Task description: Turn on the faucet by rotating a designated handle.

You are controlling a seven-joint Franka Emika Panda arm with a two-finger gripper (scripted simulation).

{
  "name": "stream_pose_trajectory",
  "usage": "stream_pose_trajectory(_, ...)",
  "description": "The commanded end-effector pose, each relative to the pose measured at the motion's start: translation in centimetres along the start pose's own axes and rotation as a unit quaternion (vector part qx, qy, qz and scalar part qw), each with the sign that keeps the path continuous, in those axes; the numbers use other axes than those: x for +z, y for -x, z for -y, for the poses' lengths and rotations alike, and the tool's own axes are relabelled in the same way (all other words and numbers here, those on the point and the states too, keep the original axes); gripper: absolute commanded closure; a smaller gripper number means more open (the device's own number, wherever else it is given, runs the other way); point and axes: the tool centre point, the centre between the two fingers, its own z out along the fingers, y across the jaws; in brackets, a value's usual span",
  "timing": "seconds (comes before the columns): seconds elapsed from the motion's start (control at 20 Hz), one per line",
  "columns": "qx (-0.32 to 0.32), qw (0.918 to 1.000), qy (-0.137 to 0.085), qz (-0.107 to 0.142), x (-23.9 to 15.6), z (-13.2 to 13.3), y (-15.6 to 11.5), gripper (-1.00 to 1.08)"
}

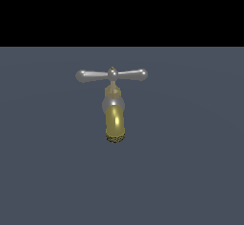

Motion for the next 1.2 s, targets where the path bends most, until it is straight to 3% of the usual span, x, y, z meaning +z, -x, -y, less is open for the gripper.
stream_pose_trajectory(0.0, 0.035, 0.9994, -0.002, 0.004, 1.2, 1.1, -1.2, 1.08)
stream_pose_trajectory(0.25, 0.104, 0.9946, -0.002, 0.007, 3.9, 3.2, -3.4, 1.08)
stream_pose_trajectory(0.55, 0.186, 0.9825, 0.002, 0.005, 7.4, 5.4, -5.9, 1.08)
stream_pose_trajectory(0.85, 0.267, 0.9638, 0.009, -0.005, 11.3, 7.4, -8.2, 1.08)
stream_pose_trajectory(1.15, 0.343, 0.9390, 0.016, -0.024, 15.2, 9.2, -10.3, 1.08)
